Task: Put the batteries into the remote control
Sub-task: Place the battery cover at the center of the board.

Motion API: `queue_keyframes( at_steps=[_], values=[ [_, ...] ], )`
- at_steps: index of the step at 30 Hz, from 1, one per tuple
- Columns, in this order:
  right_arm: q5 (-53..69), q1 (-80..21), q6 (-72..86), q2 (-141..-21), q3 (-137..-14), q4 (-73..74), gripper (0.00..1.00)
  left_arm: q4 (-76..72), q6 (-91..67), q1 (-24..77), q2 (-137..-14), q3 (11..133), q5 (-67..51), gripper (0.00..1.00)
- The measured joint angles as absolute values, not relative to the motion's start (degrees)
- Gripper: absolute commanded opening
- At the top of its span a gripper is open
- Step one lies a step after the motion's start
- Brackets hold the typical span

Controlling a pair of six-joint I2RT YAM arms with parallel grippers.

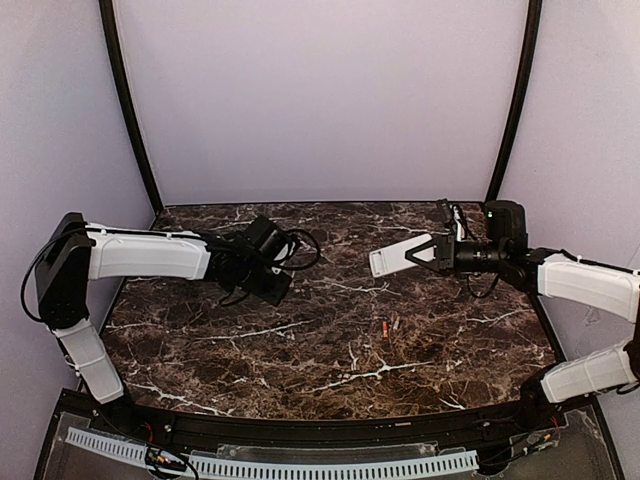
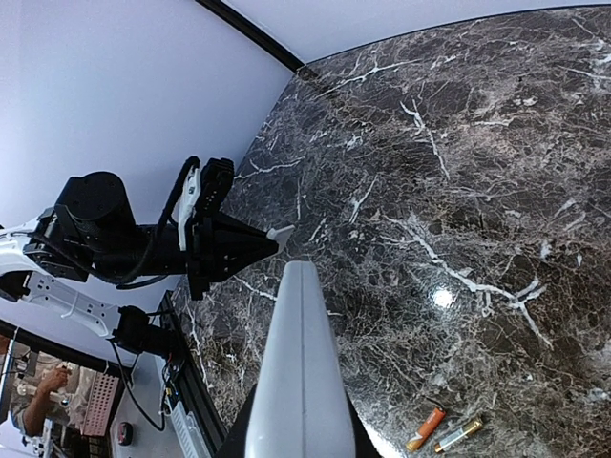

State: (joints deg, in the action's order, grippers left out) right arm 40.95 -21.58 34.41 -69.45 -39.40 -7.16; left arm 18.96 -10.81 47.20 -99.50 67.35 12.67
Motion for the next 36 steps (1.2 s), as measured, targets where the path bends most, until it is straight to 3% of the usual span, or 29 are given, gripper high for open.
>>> queue_keyframes(
  at_steps=[13, 17, 20, 24, 36],
  values=[
    [41.87, -20.58, 33.15, -67.81, -38.04, -5.85, 0.0, 21.96, -8.05, 49.91, -107.04, 72.07, 15.94, 0.18],
    [42.5, -19.57, 32.62, -66.35, -37.32, -5.02, 0.0, 22.48, -7.81, 50.17, -107.63, 72.27, 15.27, 0.28],
    [42.87, -18.92, 32.21, -65.21, -36.71, -4.34, 0.0, 22.65, -7.6, 50.39, -107.68, 72.31, 14.06, 0.41],
    [44.01, -18.04, 31.81, -63.55, -35.48, -3.75, 0.0, 22.39, -7.73, 50.83, -107.68, 72.84, 11.29, 0.49],
    [46.76, -16.8, 29.56, -56.6, -33.69, -0.78, 0.0, 12.34, -11.35, 53.76, -106.8, 73.03, -2.96, 0.51]
  ],
)
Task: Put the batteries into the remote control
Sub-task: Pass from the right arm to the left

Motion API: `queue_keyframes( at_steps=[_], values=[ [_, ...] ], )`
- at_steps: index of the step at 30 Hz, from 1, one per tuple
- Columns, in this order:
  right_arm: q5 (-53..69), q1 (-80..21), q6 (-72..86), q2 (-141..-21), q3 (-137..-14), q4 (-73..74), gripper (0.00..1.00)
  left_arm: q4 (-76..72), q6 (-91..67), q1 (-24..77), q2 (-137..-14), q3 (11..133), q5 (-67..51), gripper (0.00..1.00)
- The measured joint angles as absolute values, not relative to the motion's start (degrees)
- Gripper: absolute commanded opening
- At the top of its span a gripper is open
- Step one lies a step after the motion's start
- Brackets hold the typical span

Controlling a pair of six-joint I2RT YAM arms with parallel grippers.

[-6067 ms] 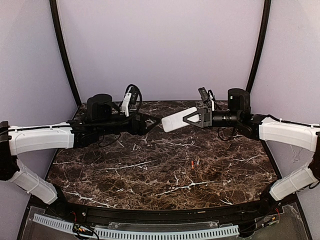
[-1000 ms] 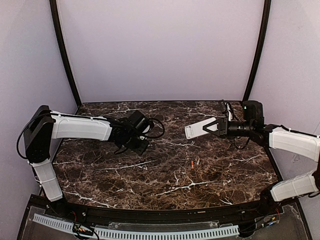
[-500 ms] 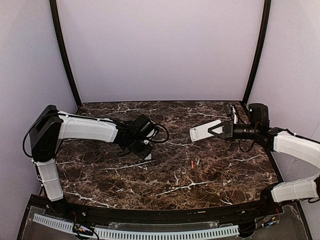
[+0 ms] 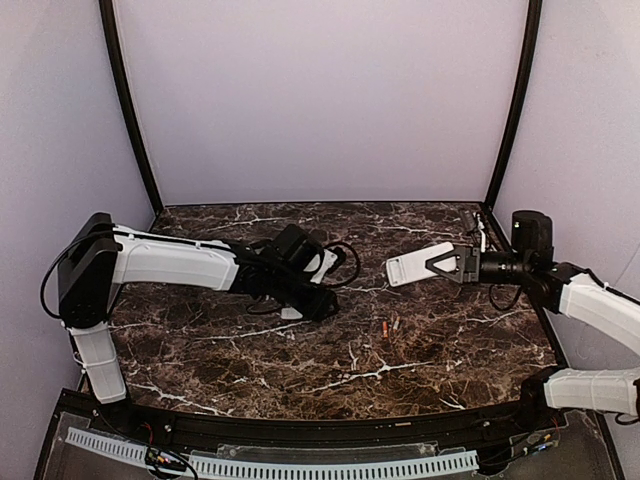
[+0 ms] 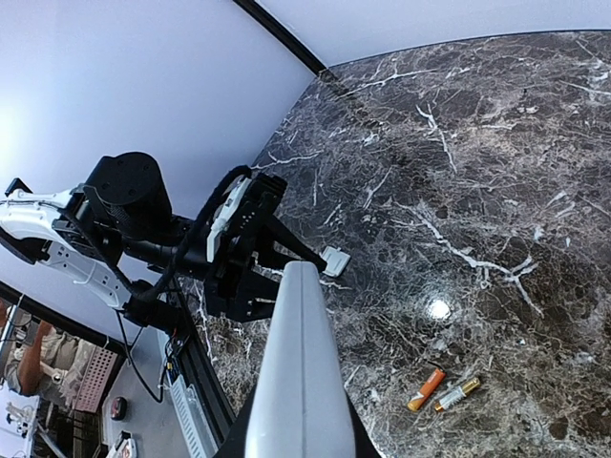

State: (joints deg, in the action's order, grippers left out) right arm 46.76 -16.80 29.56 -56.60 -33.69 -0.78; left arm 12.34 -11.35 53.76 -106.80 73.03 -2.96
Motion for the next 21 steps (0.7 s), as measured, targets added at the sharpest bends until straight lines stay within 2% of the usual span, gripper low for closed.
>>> queue_keyframes(
  at_steps=[10, 21],
  values=[
    [48.31, -16.78, 29.41, -53.98, -31.79, -0.64, 0.0, -10.2, -20.49, 53.89, -103.98, 66.11, -16.73, 0.67],
    [55.0, -16.75, 35.24, -54.15, -28.77, -11.05, 0.0, -39.4, -35.57, 53.98, -103.63, 62.83, -27.88, 0.69]
  ],
)
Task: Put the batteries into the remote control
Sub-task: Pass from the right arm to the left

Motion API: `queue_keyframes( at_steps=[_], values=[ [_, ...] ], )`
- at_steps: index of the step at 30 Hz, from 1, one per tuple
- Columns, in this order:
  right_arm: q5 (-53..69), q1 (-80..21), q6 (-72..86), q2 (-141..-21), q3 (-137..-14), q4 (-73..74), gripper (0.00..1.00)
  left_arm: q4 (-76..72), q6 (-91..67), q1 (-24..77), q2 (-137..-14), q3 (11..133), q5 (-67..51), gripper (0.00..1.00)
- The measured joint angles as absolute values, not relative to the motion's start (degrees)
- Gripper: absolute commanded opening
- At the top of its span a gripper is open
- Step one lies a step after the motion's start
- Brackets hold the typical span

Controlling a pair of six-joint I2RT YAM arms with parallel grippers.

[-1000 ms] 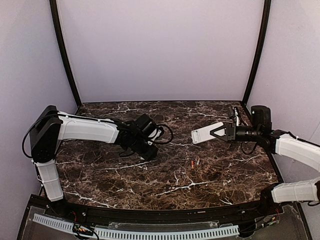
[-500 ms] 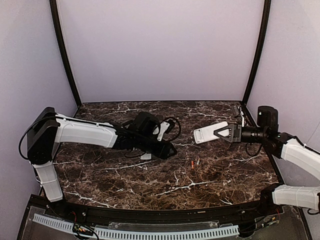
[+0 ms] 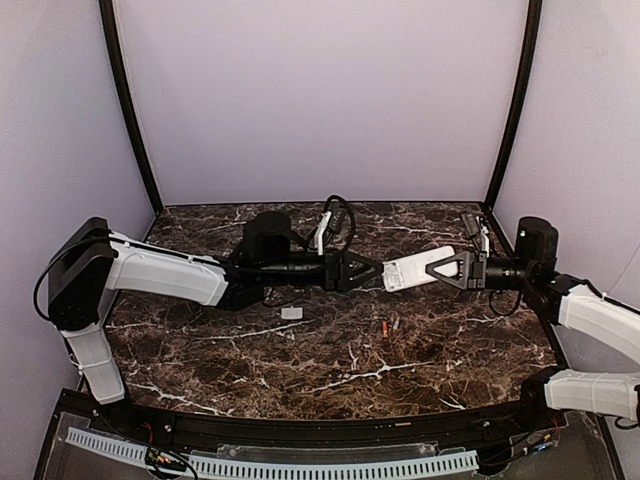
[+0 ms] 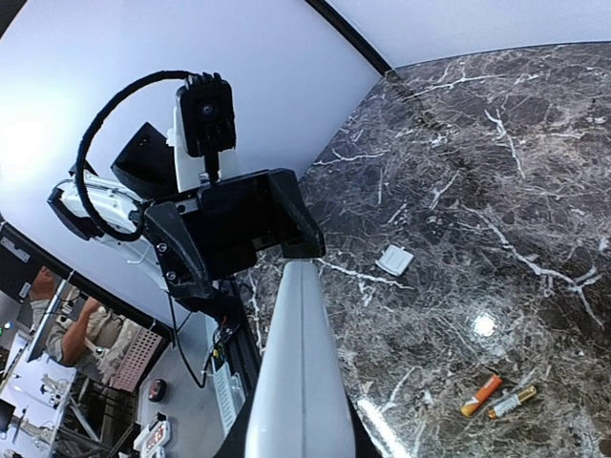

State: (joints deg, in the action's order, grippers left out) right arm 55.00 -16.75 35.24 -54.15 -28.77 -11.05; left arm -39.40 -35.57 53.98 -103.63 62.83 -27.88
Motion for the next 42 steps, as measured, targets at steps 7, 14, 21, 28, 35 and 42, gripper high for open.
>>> queue_keyframes(
  at_steps=[7, 14, 21, 28, 35, 42],
  values=[
    [58.72, -16.88, 41.15, -56.18, -27.7, -21.63, 0.0, -50.78, -42.94, 53.98, -106.54, 62.83, -30.72, 0.73],
    [59.44, -19.49, 44.31, -58.96, -27.73, -28.71, 0.0, -53.47, -46.04, 53.95, -108.01, 62.83, -31.94, 0.64],
    [59.33, -22.61, 45.12, -61.34, -28.05, -31.07, 0.0, -58.35, -49.15, 53.98, -108.86, 63.05, -34.11, 0.34],
    [59.31, -23.59, 45.12, -62.02, -28.91, -31.73, 0.0, -61.08, -51.46, 53.98, -110.0, 63.37, -35.81, 0.2],
    [59.88, -23.59, 44.42, -61.91, -29.76, -31.27, 0.28, -63.05, -52.4, 53.98, -110.02, 63.4, -37.54, 0.07],
    [61.34, -23.64, 40.64, -61.01, -31.99, -25.89, 0.6, -61.84, -51.18, 53.47, -109.56, 62.98, -41.85, 0.02]
  ],
)
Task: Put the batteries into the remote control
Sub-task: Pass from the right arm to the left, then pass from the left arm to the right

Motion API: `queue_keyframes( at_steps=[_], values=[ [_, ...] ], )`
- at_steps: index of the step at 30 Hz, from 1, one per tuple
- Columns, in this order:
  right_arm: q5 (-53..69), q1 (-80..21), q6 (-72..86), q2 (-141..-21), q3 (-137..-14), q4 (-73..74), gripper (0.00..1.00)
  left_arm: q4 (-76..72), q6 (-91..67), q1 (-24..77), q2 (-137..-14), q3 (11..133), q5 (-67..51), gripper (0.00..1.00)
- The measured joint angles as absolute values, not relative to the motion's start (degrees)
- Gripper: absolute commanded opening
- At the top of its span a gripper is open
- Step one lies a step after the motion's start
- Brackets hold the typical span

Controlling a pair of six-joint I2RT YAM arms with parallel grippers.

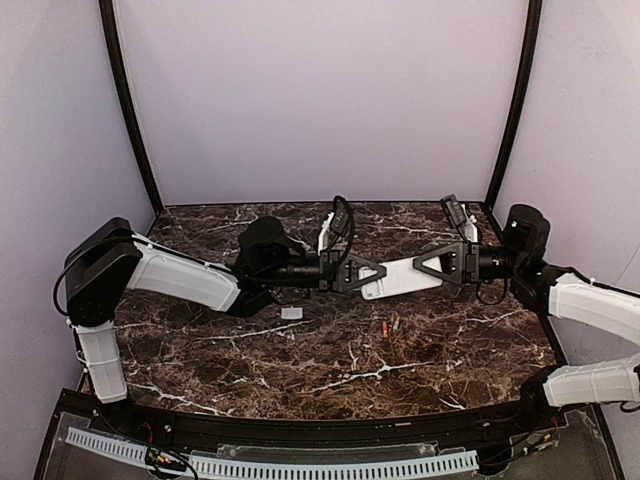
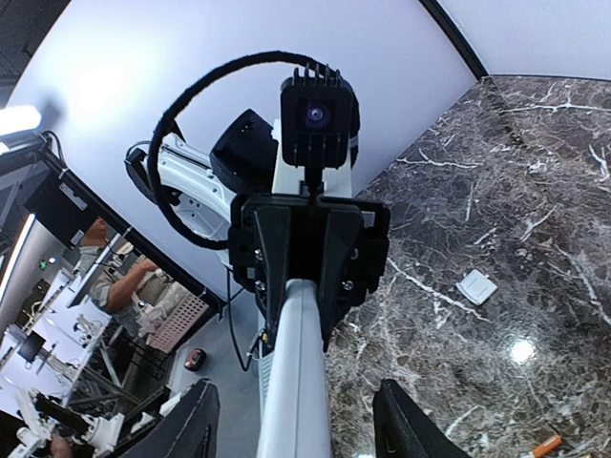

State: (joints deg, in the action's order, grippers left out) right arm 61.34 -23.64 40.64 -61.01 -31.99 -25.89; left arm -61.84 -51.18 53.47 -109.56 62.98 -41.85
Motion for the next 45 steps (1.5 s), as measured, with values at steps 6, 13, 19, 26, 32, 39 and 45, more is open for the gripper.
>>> queue_keyframes(
  at_steps=[6, 13, 19, 26, 32, 39, 45],
  values=[
    [65.23, -23.66, 36.88, -60.73, -33.89, -20.45, 0.61, -57.54, -48.56, 52.56, -106.94, 62.06, -48.77, 0.0],
    [70.08, -26.46, 30.94, -61.32, -37.32, -10.59, 0.58, -44.93, -40.47, 52.18, -103.98, 64.14, -54.65, 0.0],
    [71.33, -28.42, 25.43, -62.7, -41.04, -2.04, 0.52, -32.51, -31.9, 52.18, -102.8, 67.13, -55.31, 0.0],
    [70.02, -30.72, 20.16, -66.32, -44.01, 6.59, 0.51, -25.58, -27.55, 52.25, -102.61, 67.9, -55.29, 0.0],
    [67.51, -32.71, 16.34, -68.03, -45.1, 11.29, 0.55, -22.11, -25.87, 52.31, -102.61, 67.9, -55.35, 0.0],
    [65.6, -33.21, 14.55, -68.03, -45.08, 13.65, 0.6, -21.3, -25.23, 52.29, -102.5, 67.9, -55.07, 0.0],
    [64.2, -33.43, 13.85, -68.01, -45.08, 14.72, 0.48, -25.06, -26.96, 51.53, -101.36, 67.79, -55.07, 0.0]
  ],
)
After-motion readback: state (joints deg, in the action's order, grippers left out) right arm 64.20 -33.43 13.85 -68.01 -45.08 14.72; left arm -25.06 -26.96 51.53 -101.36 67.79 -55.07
